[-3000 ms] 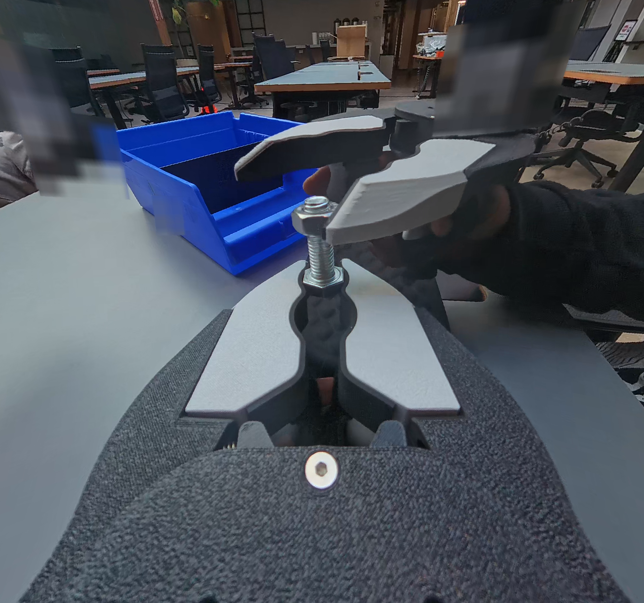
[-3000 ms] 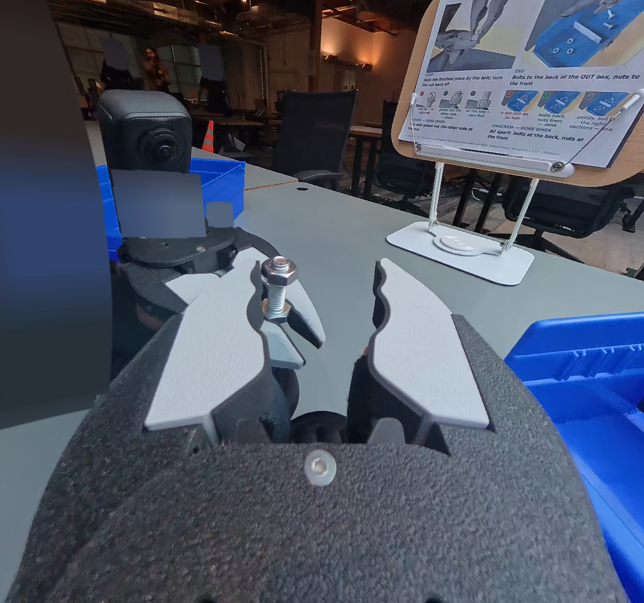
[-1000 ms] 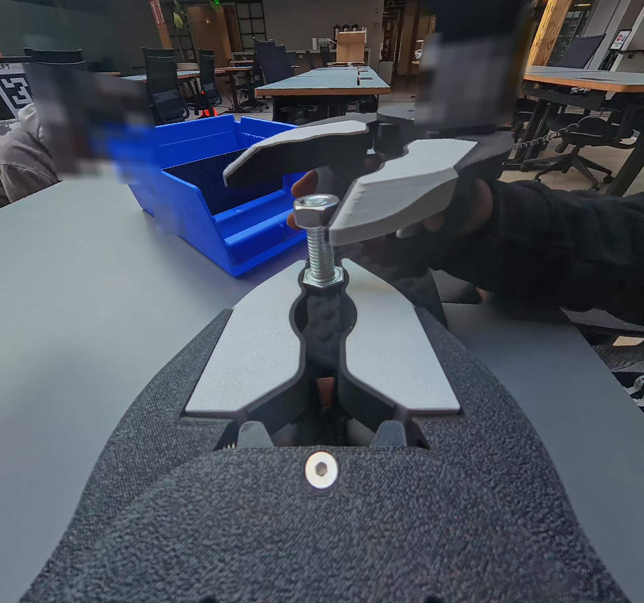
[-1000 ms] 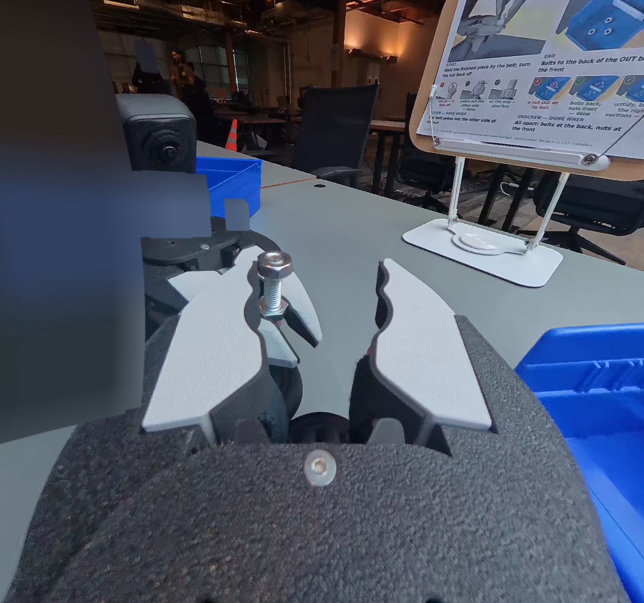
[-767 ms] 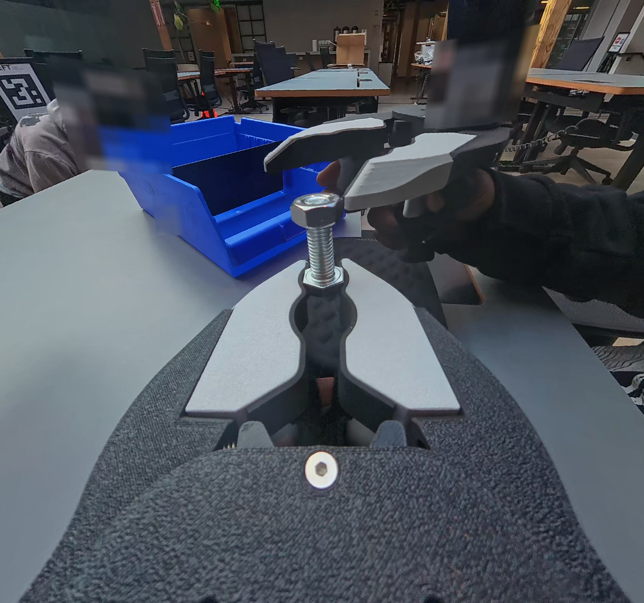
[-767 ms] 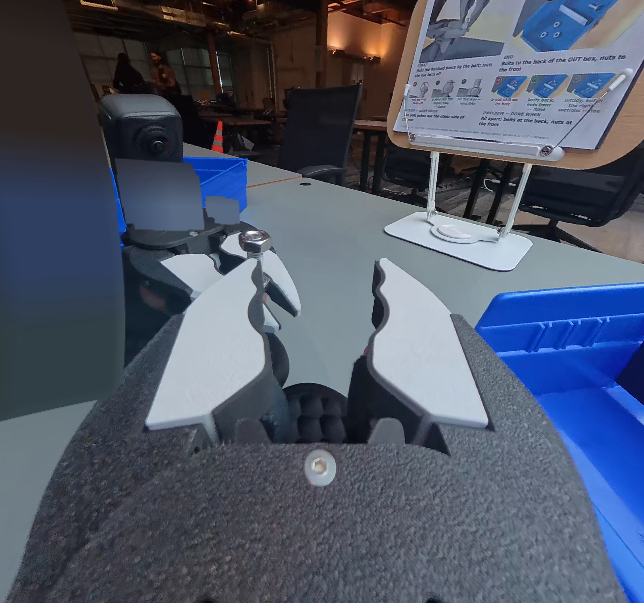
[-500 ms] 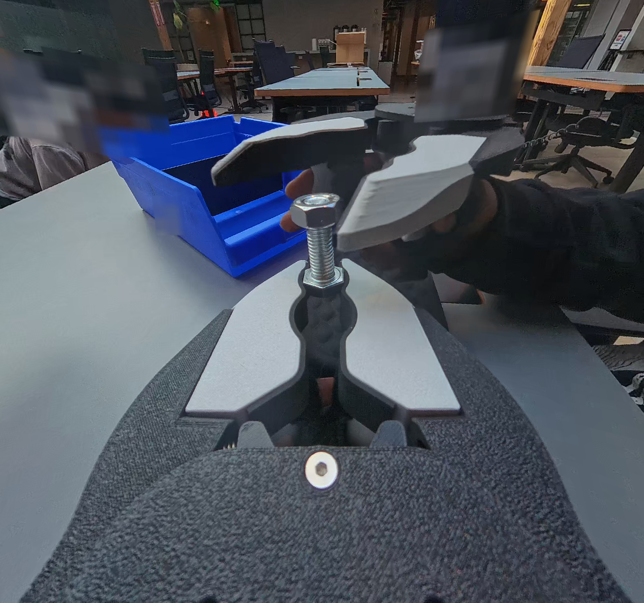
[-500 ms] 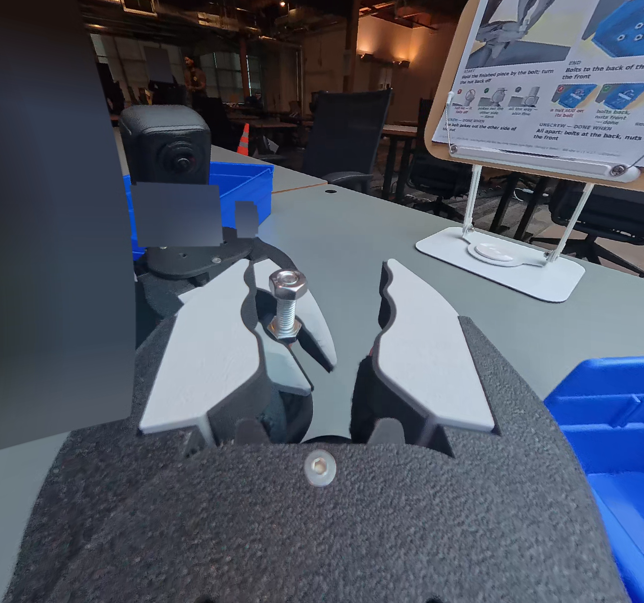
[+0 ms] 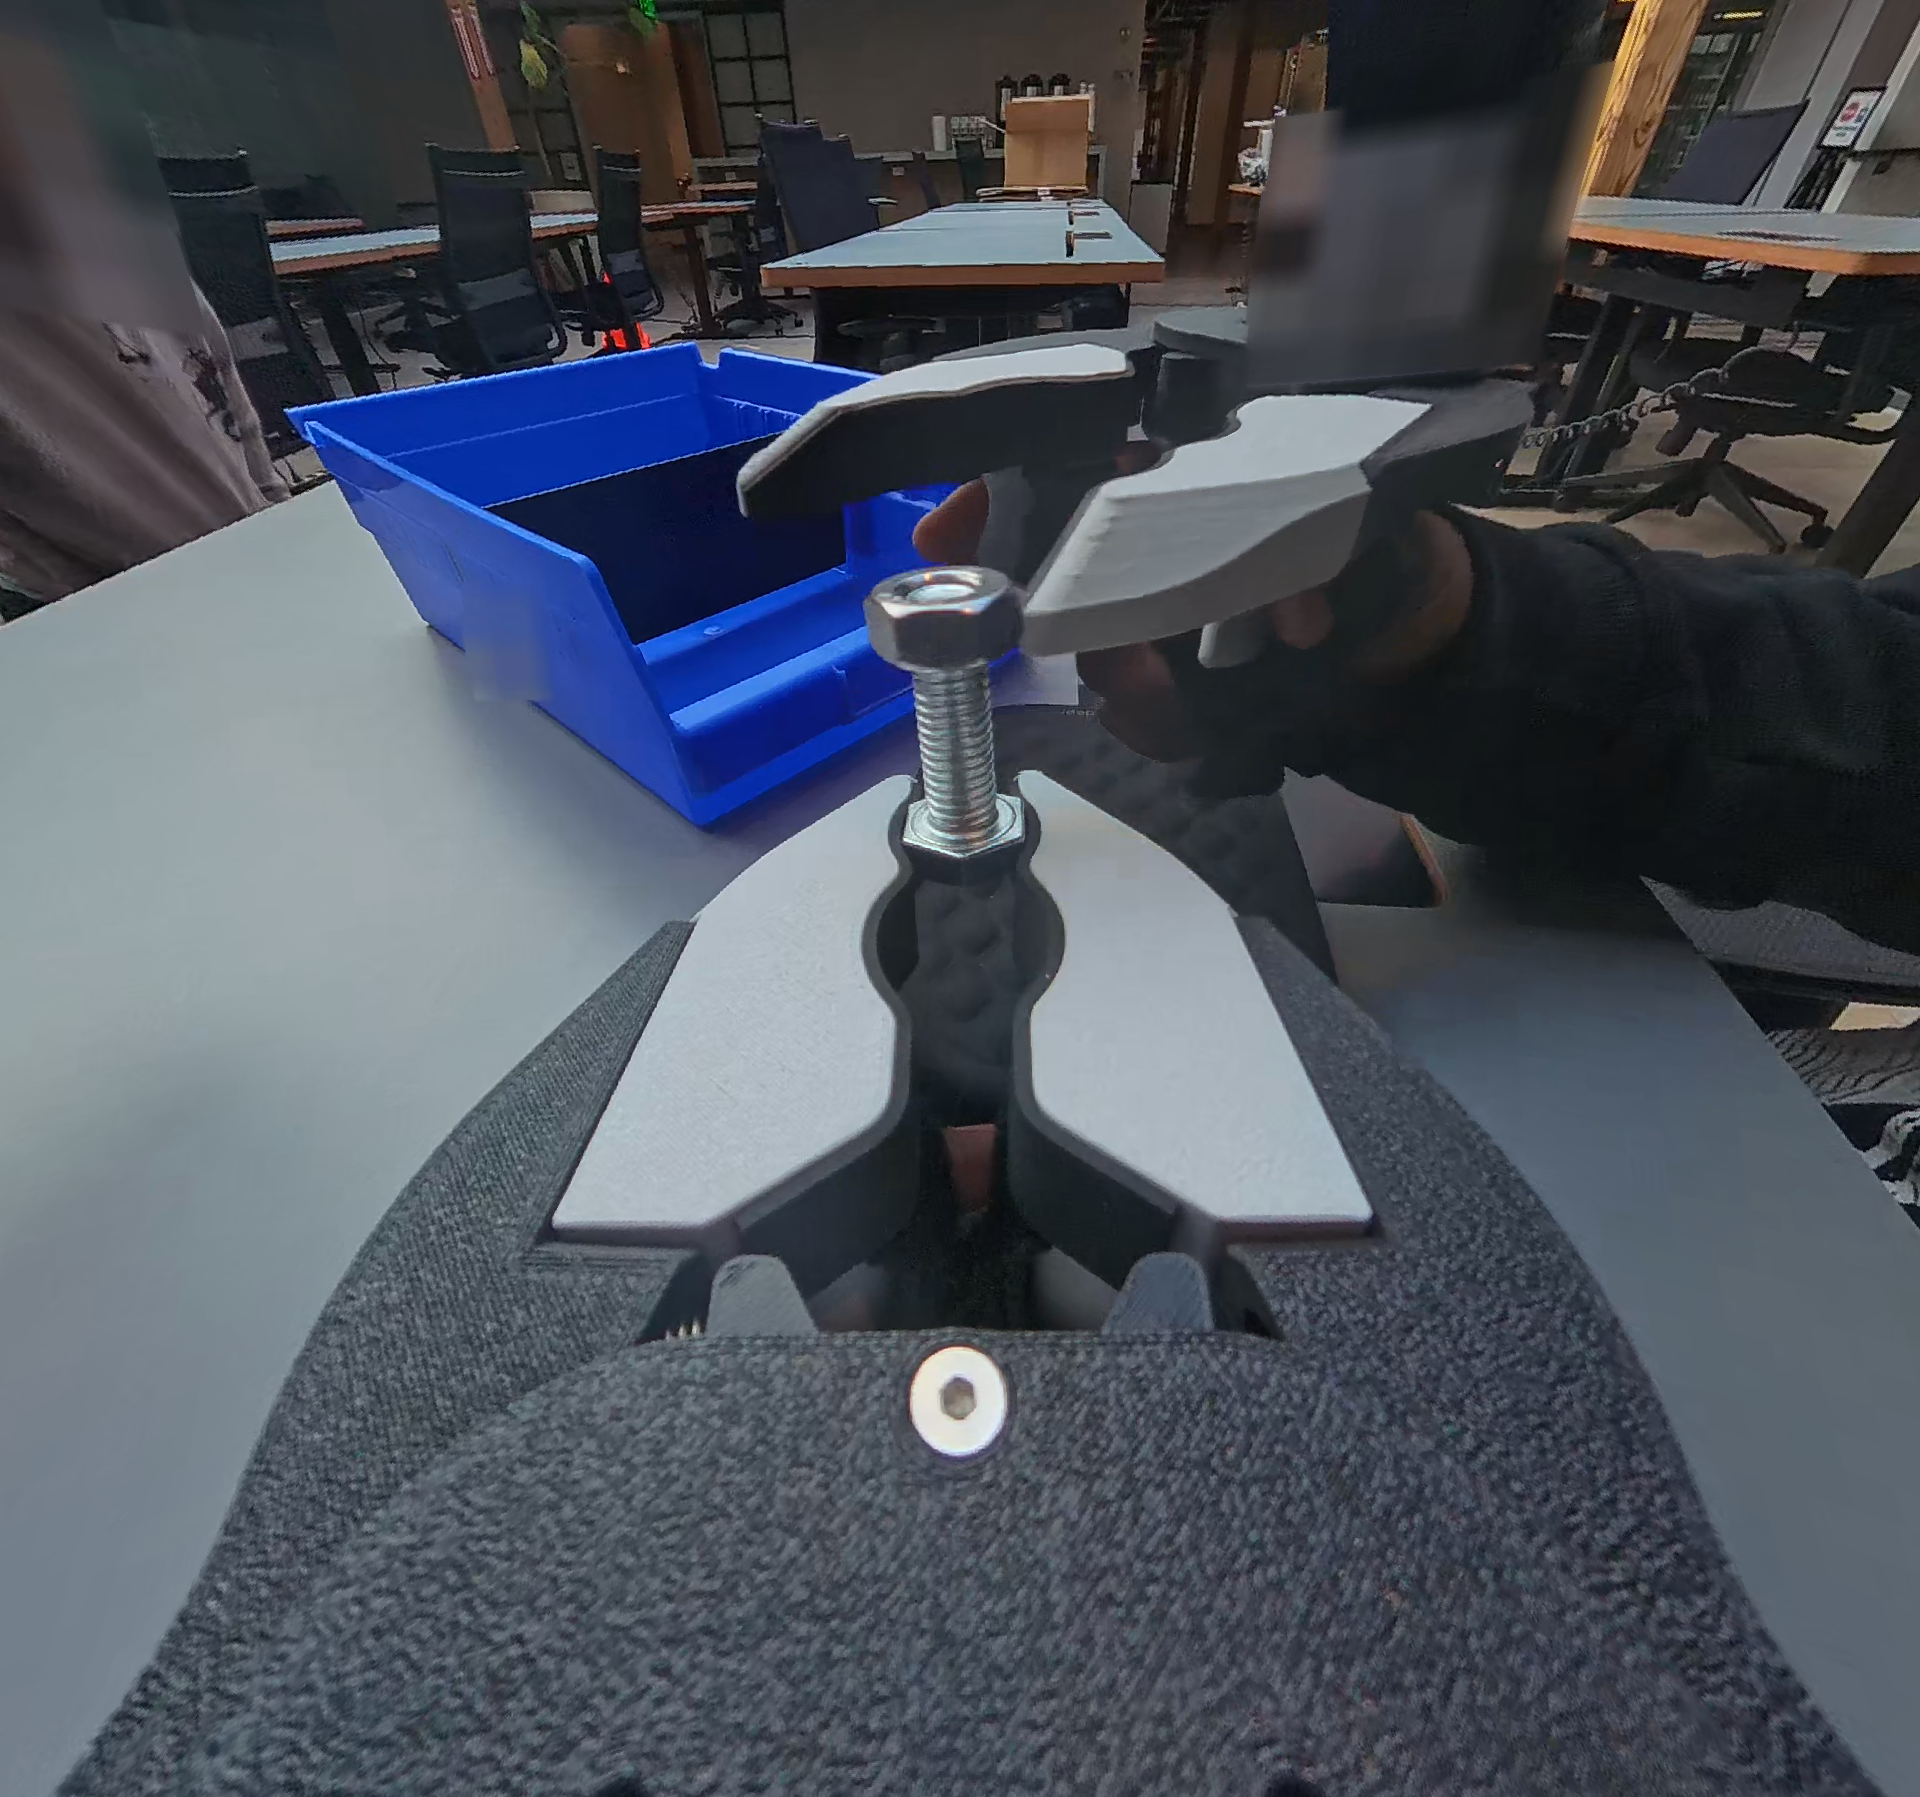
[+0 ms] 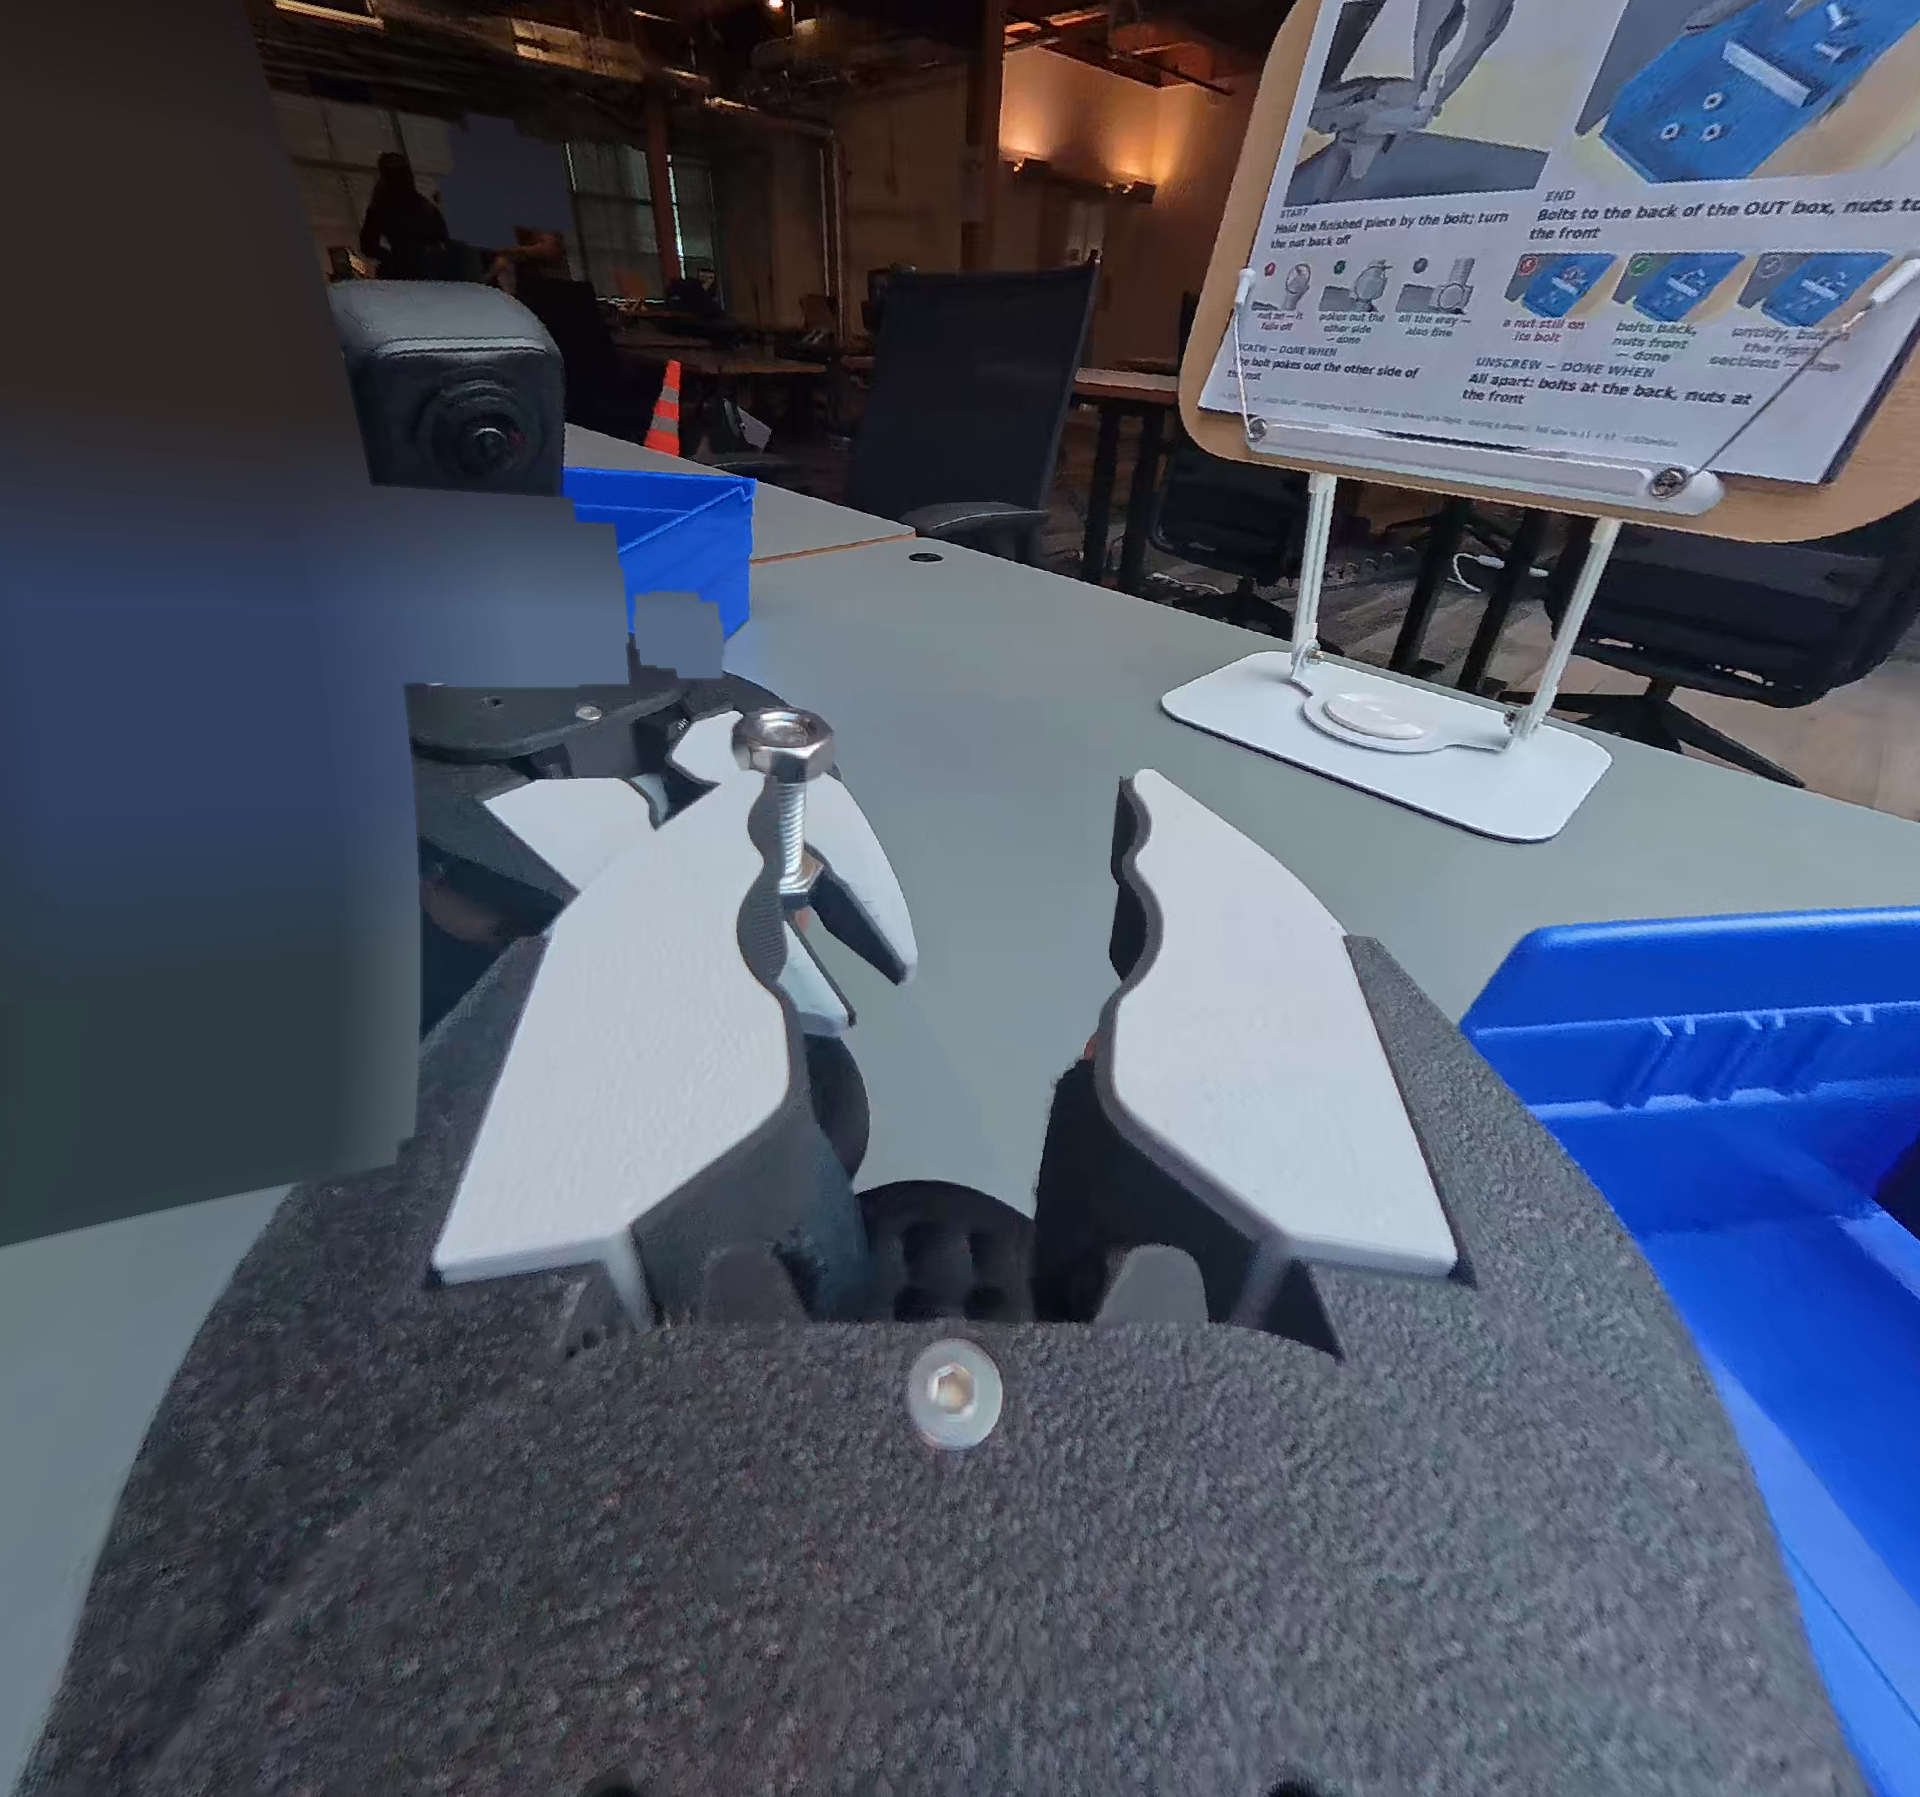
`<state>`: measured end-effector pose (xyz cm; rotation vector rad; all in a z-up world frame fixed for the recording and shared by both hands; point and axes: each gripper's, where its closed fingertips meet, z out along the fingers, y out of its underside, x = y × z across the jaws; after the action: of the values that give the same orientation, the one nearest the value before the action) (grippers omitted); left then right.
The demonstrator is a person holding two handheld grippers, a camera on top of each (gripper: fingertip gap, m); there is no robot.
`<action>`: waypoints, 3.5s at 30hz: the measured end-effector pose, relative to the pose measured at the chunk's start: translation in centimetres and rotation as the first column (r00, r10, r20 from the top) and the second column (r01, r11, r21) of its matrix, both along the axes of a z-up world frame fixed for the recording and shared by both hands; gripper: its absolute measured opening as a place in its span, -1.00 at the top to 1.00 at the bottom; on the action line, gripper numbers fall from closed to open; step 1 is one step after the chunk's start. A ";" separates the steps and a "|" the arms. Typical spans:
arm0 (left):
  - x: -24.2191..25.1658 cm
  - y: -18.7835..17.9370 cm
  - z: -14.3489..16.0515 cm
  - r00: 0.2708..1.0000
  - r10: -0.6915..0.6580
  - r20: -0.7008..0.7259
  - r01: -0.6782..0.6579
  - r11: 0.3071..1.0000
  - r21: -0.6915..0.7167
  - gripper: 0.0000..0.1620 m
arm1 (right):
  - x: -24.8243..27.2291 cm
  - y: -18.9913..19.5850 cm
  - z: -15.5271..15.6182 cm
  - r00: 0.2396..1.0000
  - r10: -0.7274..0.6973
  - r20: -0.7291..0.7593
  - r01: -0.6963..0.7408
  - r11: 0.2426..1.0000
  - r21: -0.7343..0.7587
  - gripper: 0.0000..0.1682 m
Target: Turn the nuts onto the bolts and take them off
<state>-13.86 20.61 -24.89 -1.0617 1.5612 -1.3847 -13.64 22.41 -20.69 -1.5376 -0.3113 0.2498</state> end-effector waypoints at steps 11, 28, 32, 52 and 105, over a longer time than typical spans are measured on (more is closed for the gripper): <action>0.0 0.0 0.0 1.000 0.000 0.002 0.000 1.000 0.002 0.84 | -2.4 1.6 0.7 0.998 0.068 -0.015 -0.068 0.997 0.020 0.20; 0.0 0.0 0.0 1.000 0.001 0.000 -0.001 1.000 0.000 0.84 | -0.1 0.1 0.3 1.000 0.008 0.002 -0.008 1.000 0.002 0.26; 0.0 0.0 0.0 1.000 0.000 0.000 0.000 1.000 0.000 0.84 | -0.1 -0.2 0.5 1.000 0.029 -0.004 -0.029 0.999 0.016 0.24; 0.0 0.0 0.1 1.000 0.000 0.004 0.000 1.000 -0.003 0.84 | 0.6 0.0 0.2 1.000 -0.004 -0.002 0.004 1.000 0.009 0.25; -0.1 0.1 0.2 1.000 0.005 0.012 -0.005 1.000 -0.016 0.84 | -1.0 0.8 0.9 1.000 0.025 0.016 -0.026 0.999 0.025 0.24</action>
<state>-14.00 20.73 -24.67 -1.0639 1.5401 -1.3999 -14.63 23.20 -19.78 -1.5118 -0.3454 0.2532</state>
